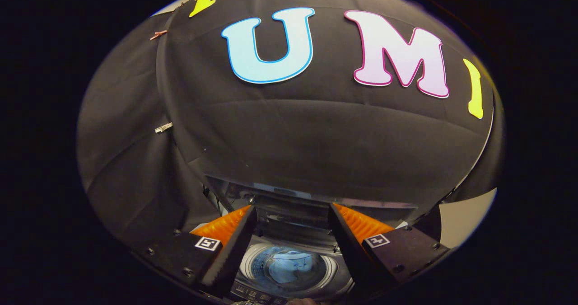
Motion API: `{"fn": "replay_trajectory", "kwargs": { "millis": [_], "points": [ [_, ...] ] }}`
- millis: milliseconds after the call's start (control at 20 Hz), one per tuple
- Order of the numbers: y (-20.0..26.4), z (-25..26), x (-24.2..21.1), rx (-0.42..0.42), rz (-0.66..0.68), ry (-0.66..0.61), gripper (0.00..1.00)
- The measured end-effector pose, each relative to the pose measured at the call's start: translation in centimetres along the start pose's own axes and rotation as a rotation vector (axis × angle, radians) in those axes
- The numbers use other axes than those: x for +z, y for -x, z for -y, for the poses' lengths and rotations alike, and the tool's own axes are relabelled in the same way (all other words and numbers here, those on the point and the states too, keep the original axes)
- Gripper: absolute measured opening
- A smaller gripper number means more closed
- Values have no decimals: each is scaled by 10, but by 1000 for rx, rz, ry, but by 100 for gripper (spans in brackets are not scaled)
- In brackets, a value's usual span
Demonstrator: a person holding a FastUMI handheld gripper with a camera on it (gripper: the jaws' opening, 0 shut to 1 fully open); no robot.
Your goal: Put the clothes into the washing machine and then close the washing machine lid.
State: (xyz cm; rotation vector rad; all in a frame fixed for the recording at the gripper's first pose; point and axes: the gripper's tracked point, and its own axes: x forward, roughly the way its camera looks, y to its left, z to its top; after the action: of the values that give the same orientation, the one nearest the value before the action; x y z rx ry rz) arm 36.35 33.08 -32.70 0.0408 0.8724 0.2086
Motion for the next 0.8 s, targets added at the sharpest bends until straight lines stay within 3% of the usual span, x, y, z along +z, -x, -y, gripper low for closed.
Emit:
{"fn": "replay_trajectory", "kwargs": {
  "millis": [350, 800],
  "points": [
    [-24, 12, 32, -25, 41, -7, 99],
    [-51, 27, 18, -44, -9, -24, 100]
  ]
}}
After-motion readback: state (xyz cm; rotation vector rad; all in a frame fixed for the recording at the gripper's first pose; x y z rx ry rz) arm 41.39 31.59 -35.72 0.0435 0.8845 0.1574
